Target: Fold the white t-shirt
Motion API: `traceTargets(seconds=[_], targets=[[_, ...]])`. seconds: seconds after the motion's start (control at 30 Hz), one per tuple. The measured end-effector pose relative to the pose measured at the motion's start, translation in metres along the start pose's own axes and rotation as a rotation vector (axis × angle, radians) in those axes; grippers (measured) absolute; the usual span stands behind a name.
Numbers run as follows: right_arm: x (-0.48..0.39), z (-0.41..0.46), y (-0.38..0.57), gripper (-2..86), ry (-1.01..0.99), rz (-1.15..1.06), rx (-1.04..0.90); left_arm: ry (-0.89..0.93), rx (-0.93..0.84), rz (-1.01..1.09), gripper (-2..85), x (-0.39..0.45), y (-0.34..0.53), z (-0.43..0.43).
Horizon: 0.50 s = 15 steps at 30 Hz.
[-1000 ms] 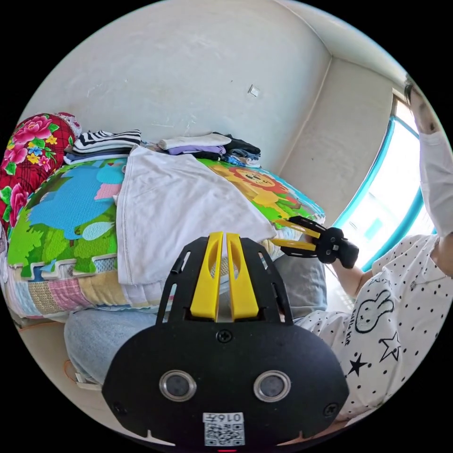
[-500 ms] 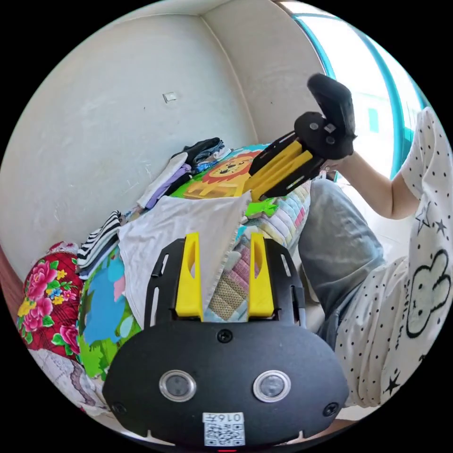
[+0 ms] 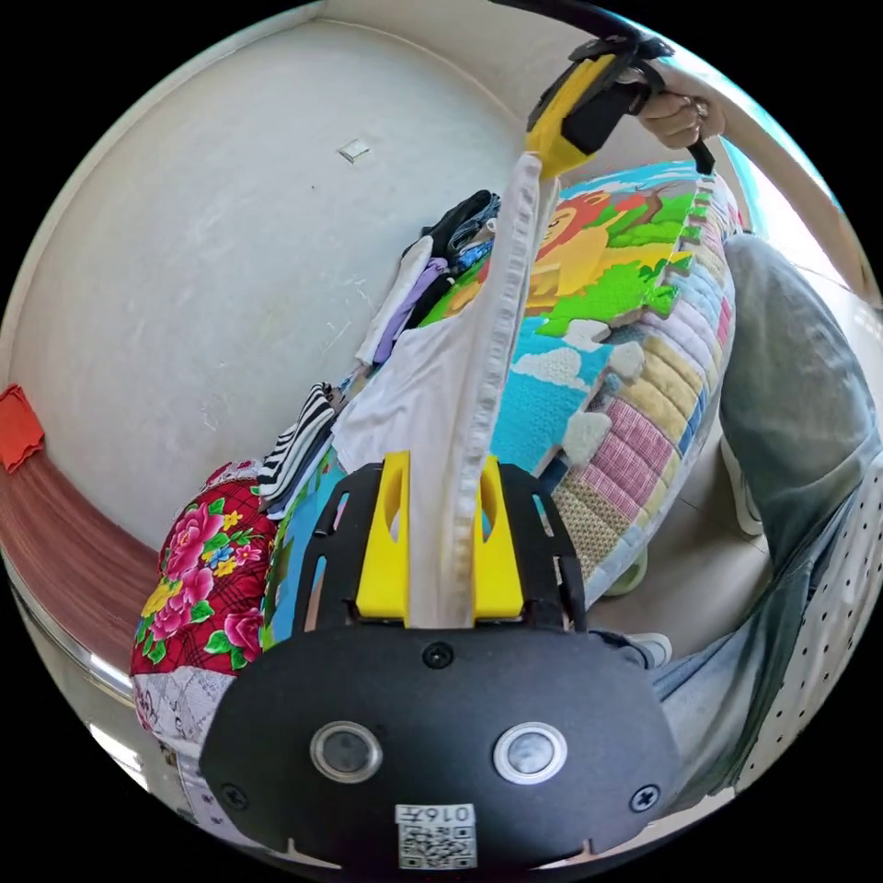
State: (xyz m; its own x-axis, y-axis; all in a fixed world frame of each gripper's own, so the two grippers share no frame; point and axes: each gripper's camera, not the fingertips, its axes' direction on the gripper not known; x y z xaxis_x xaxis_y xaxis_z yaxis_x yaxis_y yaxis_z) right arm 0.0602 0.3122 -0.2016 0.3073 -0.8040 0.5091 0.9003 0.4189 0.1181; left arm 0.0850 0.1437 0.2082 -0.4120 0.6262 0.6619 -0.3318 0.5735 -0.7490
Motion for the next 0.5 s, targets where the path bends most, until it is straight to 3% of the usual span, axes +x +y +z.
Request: traceTargets(seconds=[0.13, 0.23, 0.4, 0.5], targets=[[0.008, -0.006, 0.014, 0.8, -0.022, 0.004, 0.011, 0.063, -0.004, 0.113, 0.7, -0.012, -0.013, -0.009], [0.008, -0.002, 0.020, 1.5, 0.029, -0.015, 0.002, 0.199, -0.088, 0.160, -0.5, -0.041, -0.042, -0.003], [-0.003, -0.004, 0.024, 6.9, 0.156, -0.017, 0.057, 0.635, -0.283, 0.162, -0.9, -0.121, -0.094, 0.034], [-0.013, -0.005, 0.012, 15.4, 0.144, -0.076, 0.063, 0.800, -0.355, 0.137, -0.9, -0.155, -0.114, 0.056]])
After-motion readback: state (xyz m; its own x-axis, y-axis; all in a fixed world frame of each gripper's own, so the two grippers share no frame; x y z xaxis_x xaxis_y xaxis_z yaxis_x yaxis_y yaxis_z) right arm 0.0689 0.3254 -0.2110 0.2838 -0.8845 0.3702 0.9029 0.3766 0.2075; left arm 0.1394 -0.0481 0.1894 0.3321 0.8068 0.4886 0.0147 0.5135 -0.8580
